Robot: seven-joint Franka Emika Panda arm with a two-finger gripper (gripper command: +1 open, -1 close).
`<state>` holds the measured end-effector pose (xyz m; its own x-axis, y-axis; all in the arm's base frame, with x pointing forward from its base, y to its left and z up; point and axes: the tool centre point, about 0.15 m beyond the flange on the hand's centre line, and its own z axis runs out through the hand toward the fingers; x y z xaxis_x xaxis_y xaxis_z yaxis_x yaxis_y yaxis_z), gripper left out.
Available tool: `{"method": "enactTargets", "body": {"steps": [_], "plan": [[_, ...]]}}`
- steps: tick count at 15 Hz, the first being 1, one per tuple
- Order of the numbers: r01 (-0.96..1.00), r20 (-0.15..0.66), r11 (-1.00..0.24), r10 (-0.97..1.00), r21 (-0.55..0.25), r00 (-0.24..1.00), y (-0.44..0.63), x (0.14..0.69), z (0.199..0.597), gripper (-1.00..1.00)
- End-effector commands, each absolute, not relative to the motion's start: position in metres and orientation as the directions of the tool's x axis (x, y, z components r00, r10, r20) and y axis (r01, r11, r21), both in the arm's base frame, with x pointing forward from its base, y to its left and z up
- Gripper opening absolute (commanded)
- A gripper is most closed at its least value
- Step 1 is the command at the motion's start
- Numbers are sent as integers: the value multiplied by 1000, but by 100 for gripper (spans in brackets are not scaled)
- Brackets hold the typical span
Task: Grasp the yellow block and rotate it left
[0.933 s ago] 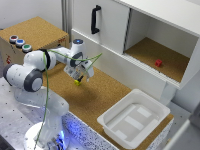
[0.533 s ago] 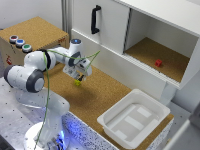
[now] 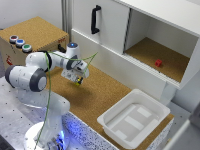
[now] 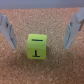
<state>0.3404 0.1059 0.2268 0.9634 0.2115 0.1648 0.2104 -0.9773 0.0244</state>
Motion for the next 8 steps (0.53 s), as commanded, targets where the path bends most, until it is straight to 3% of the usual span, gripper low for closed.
{"method": "enactTargets", "body": {"steps": [1, 8], "plan": [[262, 103, -965, 259, -15, 960, 109, 373, 200, -100], [210, 105, -977, 206, -26, 973, 105, 356, 223, -100]]}}
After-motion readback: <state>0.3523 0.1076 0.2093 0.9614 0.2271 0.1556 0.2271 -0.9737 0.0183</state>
